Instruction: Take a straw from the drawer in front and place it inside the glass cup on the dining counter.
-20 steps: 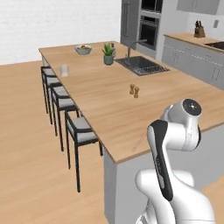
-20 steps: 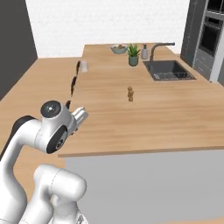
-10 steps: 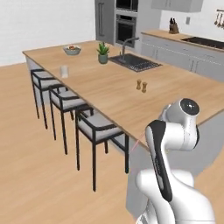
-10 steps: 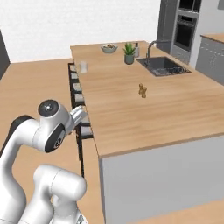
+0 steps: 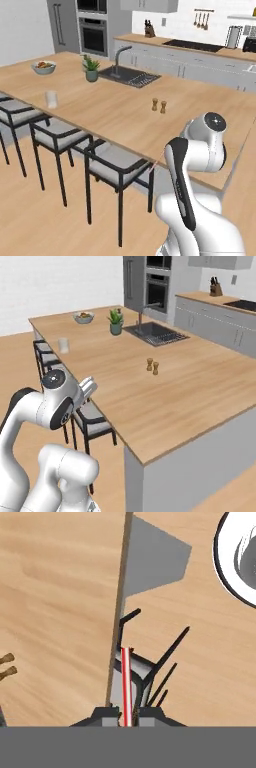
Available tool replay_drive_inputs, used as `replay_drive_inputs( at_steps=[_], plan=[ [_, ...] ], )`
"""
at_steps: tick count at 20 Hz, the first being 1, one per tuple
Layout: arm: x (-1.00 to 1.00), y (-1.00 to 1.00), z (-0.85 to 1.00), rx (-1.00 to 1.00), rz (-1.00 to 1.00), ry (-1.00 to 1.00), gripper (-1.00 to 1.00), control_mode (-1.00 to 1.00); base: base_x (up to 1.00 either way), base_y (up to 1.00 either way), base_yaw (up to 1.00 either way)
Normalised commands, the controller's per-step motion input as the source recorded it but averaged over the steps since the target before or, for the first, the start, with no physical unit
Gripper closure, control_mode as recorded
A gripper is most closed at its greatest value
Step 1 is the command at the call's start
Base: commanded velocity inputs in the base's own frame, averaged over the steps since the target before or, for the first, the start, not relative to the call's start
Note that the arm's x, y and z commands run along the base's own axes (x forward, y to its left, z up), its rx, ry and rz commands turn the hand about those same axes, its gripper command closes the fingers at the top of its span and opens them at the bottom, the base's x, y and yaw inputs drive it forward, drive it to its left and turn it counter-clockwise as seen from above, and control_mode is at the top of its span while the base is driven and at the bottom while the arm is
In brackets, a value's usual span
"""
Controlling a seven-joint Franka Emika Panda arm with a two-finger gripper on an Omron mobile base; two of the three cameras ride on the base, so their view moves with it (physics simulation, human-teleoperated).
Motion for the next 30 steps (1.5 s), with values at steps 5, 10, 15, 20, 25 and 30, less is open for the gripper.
replay_drive_inputs(
  at_steps=[5, 10, 15, 20, 25, 30],
  plan=[
    [0.0, 0.0, 0.0, 0.0, 0.0, 0.0, 1.0, 1.0, 0.5, 1.0, -0.5],
    [0.0, 0.0, 0.0, 0.0, 0.0, 0.0, 1.0, 1.0, 0.13, 1.0, -0.4],
    [0.0, 0.0, 0.0, 0.0, 0.0, 0.0, 1.0, 1.0, 0.0, 1.0, -0.28],
    [0.0, 0.0, 0.0, 0.0, 0.0, 0.0, 1.0, 1.0, 0.07, 1.0, -0.22],
    [0.0, 0.0, 0.0, 0.0, 0.0, 0.0, 1.0, 1.0, 0.18, 1.0, -0.21],
    [0.0, 0.0, 0.0, 0.0, 0.0, 0.0, 1.0, 1.0, 0.17, 0.99, -0.23]
  ],
)
